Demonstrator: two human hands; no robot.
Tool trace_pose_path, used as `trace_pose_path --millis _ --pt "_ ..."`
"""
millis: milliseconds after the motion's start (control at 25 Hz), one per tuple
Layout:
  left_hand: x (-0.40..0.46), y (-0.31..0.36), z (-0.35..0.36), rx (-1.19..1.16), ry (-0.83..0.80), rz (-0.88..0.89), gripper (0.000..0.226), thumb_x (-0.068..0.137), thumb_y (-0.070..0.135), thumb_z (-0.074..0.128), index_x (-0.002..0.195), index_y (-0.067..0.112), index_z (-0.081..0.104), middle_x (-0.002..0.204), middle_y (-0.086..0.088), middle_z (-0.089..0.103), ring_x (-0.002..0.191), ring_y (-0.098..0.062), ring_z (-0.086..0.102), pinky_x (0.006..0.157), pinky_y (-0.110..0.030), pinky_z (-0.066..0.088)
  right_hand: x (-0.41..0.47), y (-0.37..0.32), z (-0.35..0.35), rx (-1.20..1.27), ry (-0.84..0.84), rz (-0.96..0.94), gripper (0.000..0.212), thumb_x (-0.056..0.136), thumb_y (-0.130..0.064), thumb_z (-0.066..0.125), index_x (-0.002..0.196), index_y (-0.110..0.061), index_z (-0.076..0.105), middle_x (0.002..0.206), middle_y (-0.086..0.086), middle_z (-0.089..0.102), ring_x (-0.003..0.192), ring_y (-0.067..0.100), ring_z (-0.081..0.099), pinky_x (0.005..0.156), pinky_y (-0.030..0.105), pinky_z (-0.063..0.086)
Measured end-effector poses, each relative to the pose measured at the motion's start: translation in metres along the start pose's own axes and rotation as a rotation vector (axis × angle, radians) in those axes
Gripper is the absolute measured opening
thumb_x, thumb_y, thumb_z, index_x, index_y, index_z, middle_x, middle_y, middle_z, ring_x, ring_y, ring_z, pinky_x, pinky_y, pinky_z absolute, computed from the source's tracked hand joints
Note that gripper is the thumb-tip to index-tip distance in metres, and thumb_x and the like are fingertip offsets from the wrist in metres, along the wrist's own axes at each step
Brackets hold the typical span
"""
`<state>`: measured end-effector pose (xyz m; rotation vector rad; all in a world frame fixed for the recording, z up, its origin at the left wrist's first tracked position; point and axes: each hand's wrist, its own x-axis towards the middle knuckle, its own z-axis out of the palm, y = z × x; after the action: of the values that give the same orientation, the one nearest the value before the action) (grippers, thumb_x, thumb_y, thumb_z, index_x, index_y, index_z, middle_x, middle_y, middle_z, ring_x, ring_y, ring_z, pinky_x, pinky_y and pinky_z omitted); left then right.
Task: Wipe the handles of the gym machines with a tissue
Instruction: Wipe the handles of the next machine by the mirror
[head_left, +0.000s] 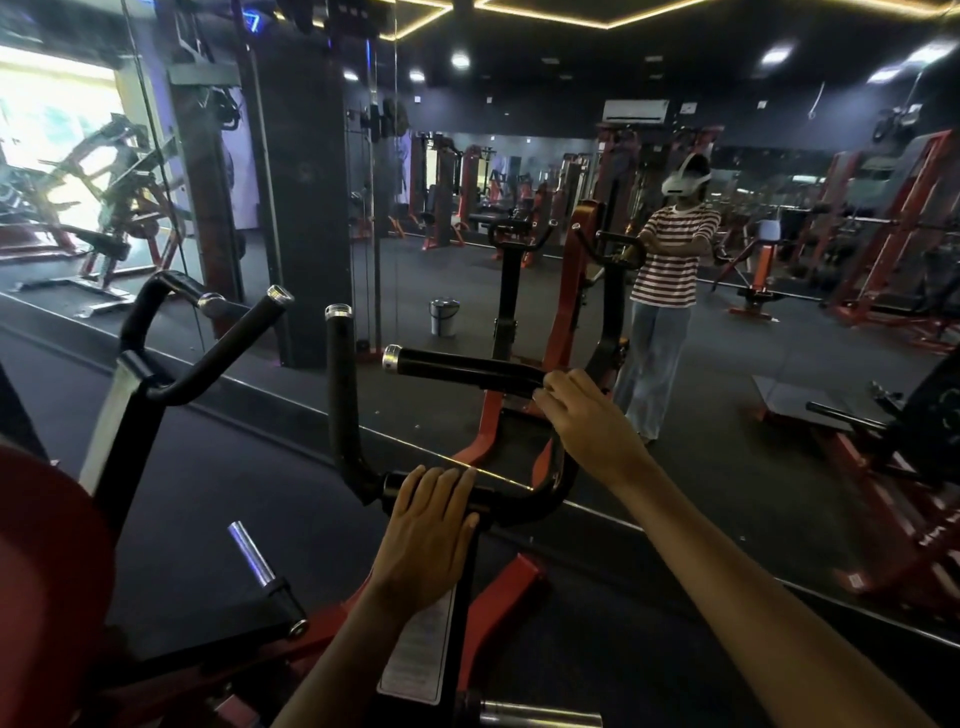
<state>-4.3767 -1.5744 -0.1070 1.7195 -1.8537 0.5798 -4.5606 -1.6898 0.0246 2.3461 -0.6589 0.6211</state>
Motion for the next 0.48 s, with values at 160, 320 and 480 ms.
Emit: trace_pose_path --millis 160,320,480 --pt "0.0 0.0 -0.002 0.006 -0.008 0.006 0.048 0.098 0.034 0.026 0.134 0.01 0.047 0.127 -0.004 0.055 0.12 -0.022 0.05 0.111 -0.041 0.024 0.03 -0.004 -0.005 -0.186 -0.119 -0.297 0.027 0.072 -0.008 0.076 0.098 -0.006 0.068 0.105 0.008 0.062 0.091 0.018 0.057 0.076 0.026 0.052" --pt "0.0 0.0 -0.003 0.017 -0.021 0.005 0.046 0.098 0.033 0.03 0.135 0.01 0.046 0.128 -0.003 0.054 0.121 -0.021 0.049 0.112 -0.041 0.023 0.035 -0.008 -0.01 -0.388 -0.24 -0.382 0.013 0.07 -0.008 0.075 0.081 -0.006 0.07 0.102 0.007 0.061 0.082 0.018 0.051 0.06 0.027 0.043" --pt "0.001 0.001 -0.003 0.015 -0.011 0.005 0.046 0.097 0.033 0.031 0.133 0.01 0.048 0.126 -0.003 0.055 0.12 -0.02 0.049 0.113 -0.039 0.022 0.023 -0.027 -0.02 -0.406 -0.391 -0.26 0.008 0.071 -0.006 0.073 0.075 -0.005 0.067 0.09 0.007 0.059 0.083 0.021 0.052 0.065 0.029 0.044"
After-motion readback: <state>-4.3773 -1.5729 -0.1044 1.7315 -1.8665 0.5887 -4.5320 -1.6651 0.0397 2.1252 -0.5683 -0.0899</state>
